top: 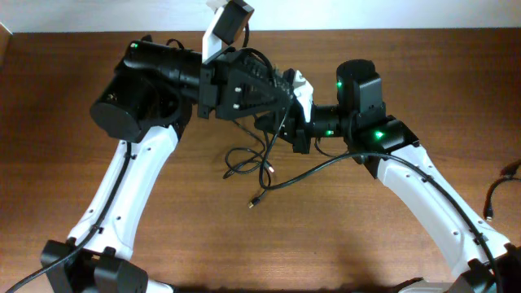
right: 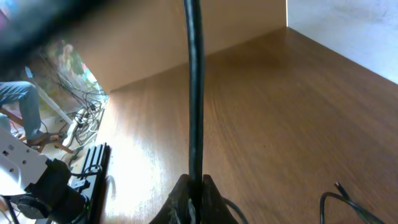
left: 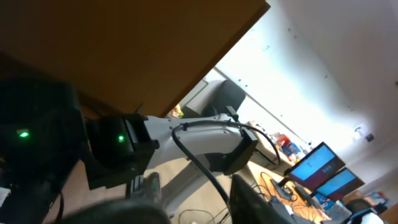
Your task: Untangle cables
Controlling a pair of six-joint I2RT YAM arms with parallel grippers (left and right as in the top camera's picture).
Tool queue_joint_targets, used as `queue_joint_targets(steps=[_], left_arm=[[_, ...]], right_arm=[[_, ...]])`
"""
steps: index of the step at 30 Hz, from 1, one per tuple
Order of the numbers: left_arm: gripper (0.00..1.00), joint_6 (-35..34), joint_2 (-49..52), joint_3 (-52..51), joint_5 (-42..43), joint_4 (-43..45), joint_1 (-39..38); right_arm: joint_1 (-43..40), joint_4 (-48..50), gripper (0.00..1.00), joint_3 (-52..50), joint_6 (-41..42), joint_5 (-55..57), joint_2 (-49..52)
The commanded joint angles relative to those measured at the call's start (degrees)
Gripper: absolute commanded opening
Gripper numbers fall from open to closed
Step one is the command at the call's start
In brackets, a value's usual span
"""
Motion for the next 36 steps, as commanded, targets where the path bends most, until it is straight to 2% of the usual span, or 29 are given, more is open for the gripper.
queue_joint_targets(steps=[1,2,4,6,9,13,20,22,25,27,33,34,35,36], left_arm=[[0.48,0.33,-1.29,1.03,0.22,0.31,0.33],[0.51,2.25,-1.29,1.03,0.24,0.33,2.21],[0.56,3.15,-1.22,0.22,0.24,0.33,5.55],[0.56,3.15,-1.18,-1.68,0.24,0.33,7.69],[0.56,3.15,-1.18,-7.5,0.24,0.33,8.57],[0.57,4.15,-1.18,-13.7,0.24,0.79,8.57],[0.58,4.17,-1.18,-14.99,0.22,4.42,8.5],[0.58,4.17,-1.18,-14.99,0.22,4.44,8.5],[0.59,5.16,-1.18,-14.99,0.22,4.42,8.5],[0.59,6.8,-1.18,-14.99,0.22,4.39,8.46],[0.6,6.84,-1.18,-14.99,0.22,4.42,6.73],[0.6,6.99,-1.18,-14.99,0.22,4.42,5.57],[0.6,7.02,-1.18,-14.99,0.22,4.42,4.94],[0.62,7.28,-1.18,-14.99,0.22,4.39,4.31]], right_arm=[[-1.86,5.64,0.04,0.28,11.67,0.04,0.07],[-4.76,10.49,0.04,0.28,20.65,-0.94,-0.11],[-9.42,16.11,0.04,0.28,28.55,-5.14,-0.15],[-13.57,17.92,0.04,0.28,32.76,-6.64,-0.15],[-18.53,18.16,0.04,0.28,32.76,-7.58,-0.15],[-29.64,18.32,0.04,0.28,32.76,-7.48,-0.15],[-55.34,17.44,0.04,0.28,34.6,-5.14,-0.15],[-62.12,12.17,0.04,0.28,30.75,1.11,-0.15],[-71.65,-1.33,0.04,0.28,21.38,19.5,-0.15],[-76.87,-4.85,0.04,0.28,20.87,33.51,-0.15],[-86.58,-8.33,0.04,0.28,21.53,62.53,-0.07],[-86.88,-8.31,0.37,0.28,21.51,65.92,0.35],[-86.88,-8.26,0.79,0.28,21.53,65.7,0.59],[-86.53,-8.28,0.99,0.28,21.51,62.36,0.94]])
